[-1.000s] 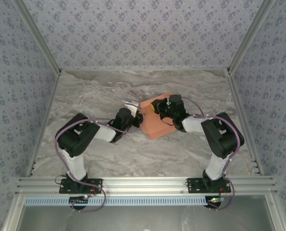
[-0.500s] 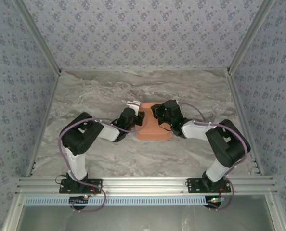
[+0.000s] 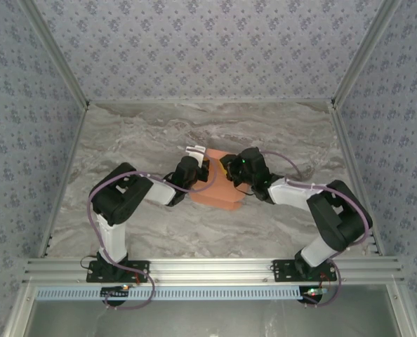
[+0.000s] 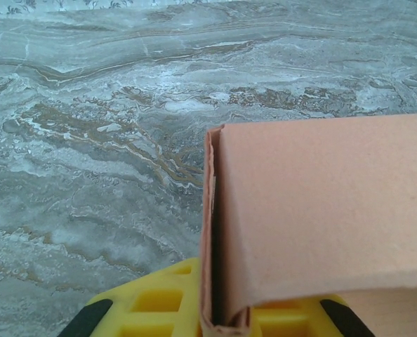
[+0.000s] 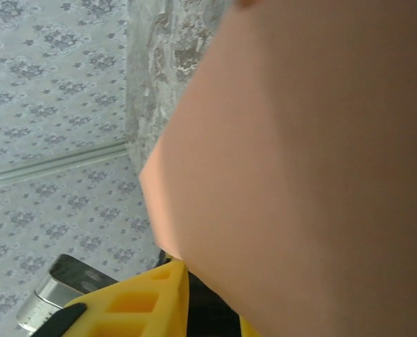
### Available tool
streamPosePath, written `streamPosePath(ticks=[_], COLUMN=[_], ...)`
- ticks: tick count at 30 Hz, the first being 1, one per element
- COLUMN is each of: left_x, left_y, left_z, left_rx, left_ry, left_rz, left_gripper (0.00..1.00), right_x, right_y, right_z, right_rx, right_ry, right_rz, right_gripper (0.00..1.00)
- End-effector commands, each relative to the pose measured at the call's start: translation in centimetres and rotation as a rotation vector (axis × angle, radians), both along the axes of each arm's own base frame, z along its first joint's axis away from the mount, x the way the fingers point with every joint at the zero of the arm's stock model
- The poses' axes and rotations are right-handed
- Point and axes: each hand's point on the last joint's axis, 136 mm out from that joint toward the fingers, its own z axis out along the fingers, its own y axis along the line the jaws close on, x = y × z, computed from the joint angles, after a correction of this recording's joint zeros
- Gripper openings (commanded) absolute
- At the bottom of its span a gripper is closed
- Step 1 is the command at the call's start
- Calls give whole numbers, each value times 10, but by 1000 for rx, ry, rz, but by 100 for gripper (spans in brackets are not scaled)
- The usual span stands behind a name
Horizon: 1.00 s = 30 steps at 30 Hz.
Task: Fold the paper box
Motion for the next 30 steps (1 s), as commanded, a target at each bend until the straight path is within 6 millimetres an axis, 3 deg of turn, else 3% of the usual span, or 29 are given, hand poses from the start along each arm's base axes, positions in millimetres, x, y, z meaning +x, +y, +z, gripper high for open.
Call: streamPosePath(ticks=[1,5,10,14,18,22,25,30], left_x=[7,8,8,8,7,6,5,4], left_y=[6,5,5,5,5,5,5,4], left_z=[1,-3,-8,-11,-12,-11,-11,-9], left_rx=[5,10,12,11,16,16,16,13], left_ry=[-29,-25,-16,-14,-17,-22,-21,-25], left_rz=[28,23,25,22,19,18,9,0], left_gripper=[13,13,12,13,12,12,12,13], right_x=[-15,-22,-23,-9,21,53,76,88], right_y=[-16,-25,-39,-51,-57,-47,-37,-3], right_z=[-5,12,62,105,123,108,77,52], right_rx=[-78,-146,-393,-625,-729,-759,-872,-708], right_ry=[30,-11,-204,-373,-443,-488,-505,-490], right_rz=[17,46,171,298,460,668,830,1025], right_gripper=[31,35,42,52,64,65,65,64])
